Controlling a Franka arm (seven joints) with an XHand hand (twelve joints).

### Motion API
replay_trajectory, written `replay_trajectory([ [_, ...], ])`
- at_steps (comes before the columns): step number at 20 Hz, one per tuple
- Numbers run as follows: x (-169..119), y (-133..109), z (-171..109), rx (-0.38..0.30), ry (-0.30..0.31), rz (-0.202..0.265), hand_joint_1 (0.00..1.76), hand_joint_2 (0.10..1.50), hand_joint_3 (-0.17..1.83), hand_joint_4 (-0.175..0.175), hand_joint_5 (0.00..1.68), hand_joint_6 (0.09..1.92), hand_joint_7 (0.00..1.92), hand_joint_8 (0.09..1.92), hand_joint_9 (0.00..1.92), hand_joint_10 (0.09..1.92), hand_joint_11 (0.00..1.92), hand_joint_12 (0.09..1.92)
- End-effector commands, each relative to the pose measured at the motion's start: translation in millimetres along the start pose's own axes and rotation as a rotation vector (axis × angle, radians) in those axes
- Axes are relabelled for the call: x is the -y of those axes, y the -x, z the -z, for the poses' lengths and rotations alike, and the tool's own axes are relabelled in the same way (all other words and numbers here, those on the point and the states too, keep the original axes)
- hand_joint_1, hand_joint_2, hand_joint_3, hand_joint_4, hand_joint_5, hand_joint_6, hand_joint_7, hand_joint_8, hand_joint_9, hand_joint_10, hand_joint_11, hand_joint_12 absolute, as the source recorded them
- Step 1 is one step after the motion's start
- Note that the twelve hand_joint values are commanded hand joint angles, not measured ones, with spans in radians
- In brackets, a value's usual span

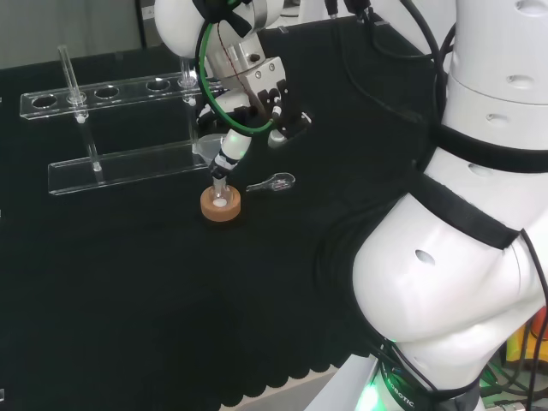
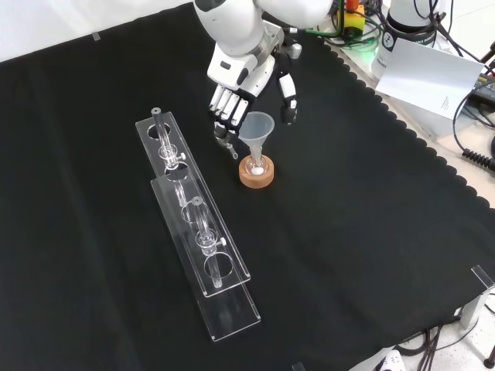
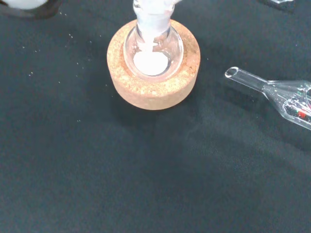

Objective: Remove the funnel from the round-bottom flask.

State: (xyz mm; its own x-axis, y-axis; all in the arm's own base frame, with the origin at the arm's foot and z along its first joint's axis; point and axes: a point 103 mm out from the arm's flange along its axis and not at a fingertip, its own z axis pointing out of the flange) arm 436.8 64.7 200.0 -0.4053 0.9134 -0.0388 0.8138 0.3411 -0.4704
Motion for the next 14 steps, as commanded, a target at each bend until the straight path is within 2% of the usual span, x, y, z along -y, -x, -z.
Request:
replay_trajectory([
  [1, -3, 4, -5, -0.008, 0.001, -0.002, 0.61, 0.64, 0.38, -0.048, 0.00, 0.09, 0.00, 0.23, 0.12, 0.82, 0.18, 1.40],
  [6, -6, 9, -11, -0.026, 0.037, -0.003, 0.62, 0.65, 0.37, -0.050, 0.00, 0.09, 0.00, 0.26, 0.14, 0.81, 0.18, 1.40],
  [14, -11, 17, -18, -0.012, 0.026, -0.011, 0.63, 0.67, 0.34, -0.052, 0.00, 0.09, 0.00, 0.34, 0.27, 0.77, 0.18, 1.39],
])
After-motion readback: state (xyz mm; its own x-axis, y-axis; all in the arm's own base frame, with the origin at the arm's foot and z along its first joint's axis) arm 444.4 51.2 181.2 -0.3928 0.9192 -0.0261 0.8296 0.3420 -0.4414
